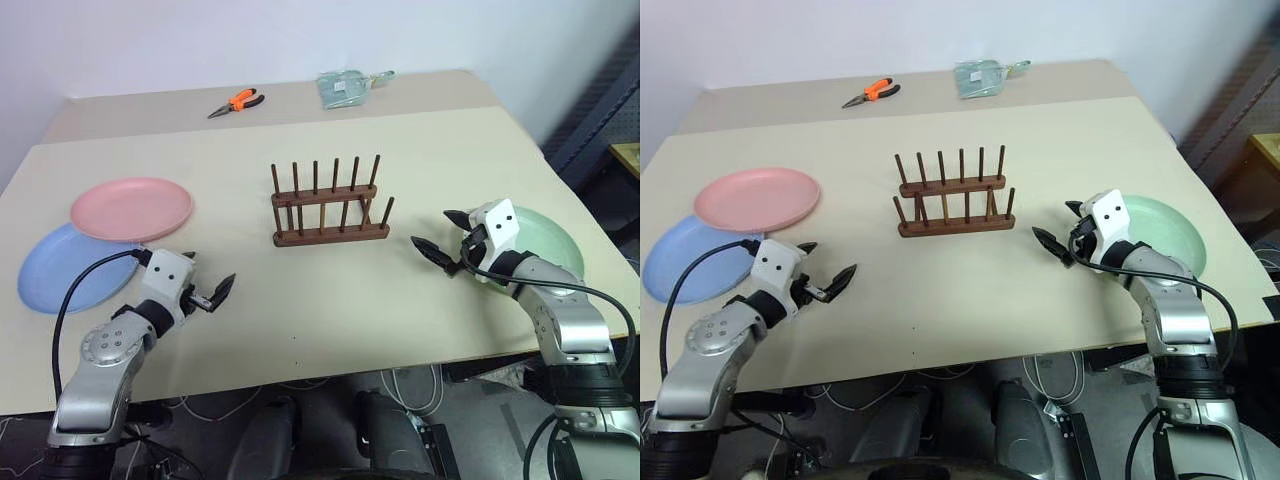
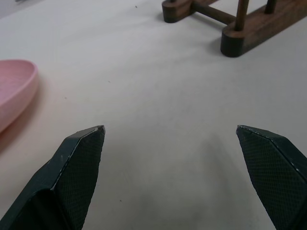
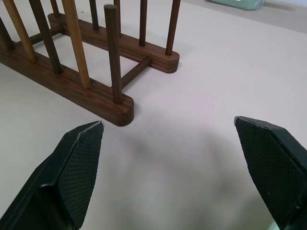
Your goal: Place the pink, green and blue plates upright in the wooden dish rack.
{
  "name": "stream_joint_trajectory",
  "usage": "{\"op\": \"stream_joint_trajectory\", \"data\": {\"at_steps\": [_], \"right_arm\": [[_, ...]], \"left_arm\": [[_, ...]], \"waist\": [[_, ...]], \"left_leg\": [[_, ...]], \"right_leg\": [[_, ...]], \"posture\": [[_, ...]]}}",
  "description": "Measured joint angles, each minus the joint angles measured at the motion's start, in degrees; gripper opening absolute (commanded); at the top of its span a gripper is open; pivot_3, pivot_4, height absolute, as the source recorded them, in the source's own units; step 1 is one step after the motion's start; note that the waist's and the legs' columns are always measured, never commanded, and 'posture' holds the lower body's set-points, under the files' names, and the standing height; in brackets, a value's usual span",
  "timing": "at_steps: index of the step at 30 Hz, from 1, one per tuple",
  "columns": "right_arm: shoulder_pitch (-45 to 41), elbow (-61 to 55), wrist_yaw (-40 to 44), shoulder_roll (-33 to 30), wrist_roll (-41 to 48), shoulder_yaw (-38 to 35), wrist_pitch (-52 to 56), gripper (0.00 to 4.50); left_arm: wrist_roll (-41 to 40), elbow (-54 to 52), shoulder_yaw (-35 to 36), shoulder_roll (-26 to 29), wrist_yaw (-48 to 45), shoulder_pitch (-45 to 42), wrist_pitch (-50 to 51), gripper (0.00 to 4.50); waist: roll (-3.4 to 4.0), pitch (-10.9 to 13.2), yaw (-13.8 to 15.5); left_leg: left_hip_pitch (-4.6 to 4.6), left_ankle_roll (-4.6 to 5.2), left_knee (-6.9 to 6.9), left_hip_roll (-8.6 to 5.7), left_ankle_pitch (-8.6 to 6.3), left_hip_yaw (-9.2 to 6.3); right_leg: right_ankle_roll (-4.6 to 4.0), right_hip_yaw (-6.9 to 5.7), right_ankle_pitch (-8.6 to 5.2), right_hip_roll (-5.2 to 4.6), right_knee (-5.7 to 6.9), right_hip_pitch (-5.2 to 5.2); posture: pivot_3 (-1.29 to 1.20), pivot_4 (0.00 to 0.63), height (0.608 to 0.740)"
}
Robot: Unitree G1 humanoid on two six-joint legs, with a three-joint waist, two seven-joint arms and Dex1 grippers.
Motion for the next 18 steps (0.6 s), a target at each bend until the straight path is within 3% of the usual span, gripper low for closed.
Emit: {"op": "stream_joint_trajectory", "data": {"at_steps": [11, 16, 18], "right_arm": [[-1.5, 0.1, -0.9, 1.2, -1.5, 1.4, -1.0, 4.46], [0.4, -2.2, -2.3, 2.8, -1.6, 2.3, 0.2, 4.46], [2.5, -4.0, -4.4, 3.6, -2.6, 2.6, 0.2, 4.46]], "left_arm": [[0.0, 5.2, -3.3, 0.0, -4.5, -4.3, -1.3, 4.50], [0.6, 14.4, -9.8, -0.1, -10.8, -14.4, -3.2, 4.50], [2.4, 23.4, -13.1, -1.4, -13.0, -22.0, -5.6, 4.50]], "waist": [[-0.01, 0.0, 0.1], [-0.02, 0.0, 0.2], [-0.03, 0.0, 0.5]], "left_leg": [[0.00, 0.02, 0.02, 0.01, -0.01, 0.09], [0.00, 0.05, 0.02, 0.00, -0.03, 0.13], [0.00, 0.05, 0.07, 0.00, -0.02, 0.13]], "right_leg": [[0.03, 0.09, 0.02, 0.03, 0.00, -0.01], [0.16, 0.12, 0.10, 0.05, -0.01, -0.02], [0.17, 0.11, 0.12, 0.09, 0.02, -0.02]], "posture": [[0.00, 0.150, 0.739], [0.00, 0.150, 0.739], [0.00, 0.150, 0.739]]}}
